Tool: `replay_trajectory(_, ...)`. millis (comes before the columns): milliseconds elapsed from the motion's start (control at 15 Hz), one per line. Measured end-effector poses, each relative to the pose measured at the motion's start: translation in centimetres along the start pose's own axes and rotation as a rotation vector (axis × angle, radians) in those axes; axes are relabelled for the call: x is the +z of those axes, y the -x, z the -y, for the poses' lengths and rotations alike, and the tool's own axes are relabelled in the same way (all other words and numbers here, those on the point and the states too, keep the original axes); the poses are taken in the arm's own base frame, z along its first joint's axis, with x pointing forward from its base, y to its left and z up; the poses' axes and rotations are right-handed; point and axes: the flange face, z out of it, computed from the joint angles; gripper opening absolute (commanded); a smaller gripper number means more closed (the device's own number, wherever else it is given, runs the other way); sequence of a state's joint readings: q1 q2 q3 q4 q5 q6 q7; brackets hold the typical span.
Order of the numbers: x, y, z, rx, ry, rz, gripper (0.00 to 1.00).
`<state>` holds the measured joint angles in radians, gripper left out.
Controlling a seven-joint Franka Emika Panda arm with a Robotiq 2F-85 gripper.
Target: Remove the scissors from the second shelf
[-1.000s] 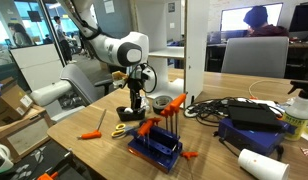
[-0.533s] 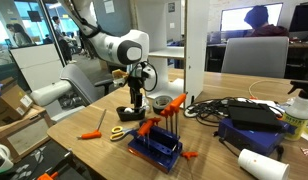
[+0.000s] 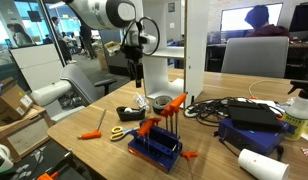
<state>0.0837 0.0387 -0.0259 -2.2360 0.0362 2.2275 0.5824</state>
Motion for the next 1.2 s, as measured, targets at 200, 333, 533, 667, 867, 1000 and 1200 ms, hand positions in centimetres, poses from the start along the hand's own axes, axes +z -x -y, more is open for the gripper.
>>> replay_trajectory(200,-6.0,2.7,-1.0,-0.092,0.008,-0.017,1.0)
replay_trajectory(333,-9.2,4.9,-1.6,-0.165,0.013,-0.018,1.0)
replay_trajectory(533,-12.7,8.2,-2.5,-0.285,0.016,-0.025,1.0)
replay_trajectory(667,-14.1,10.0,-3.4,-0.352,0.01,-0.026,1.0)
replay_trajectory(867,-15.2,12.1,-5.0,-0.43,0.004,-0.029,1.0)
replay_trajectory(1000,-15.3,13.1,-5.9,-0.468,0.001,-0.031,1.0)
replay_trajectory(1200,-14.8,14.4,-7.2,-0.507,0.0,-0.028,1.0)
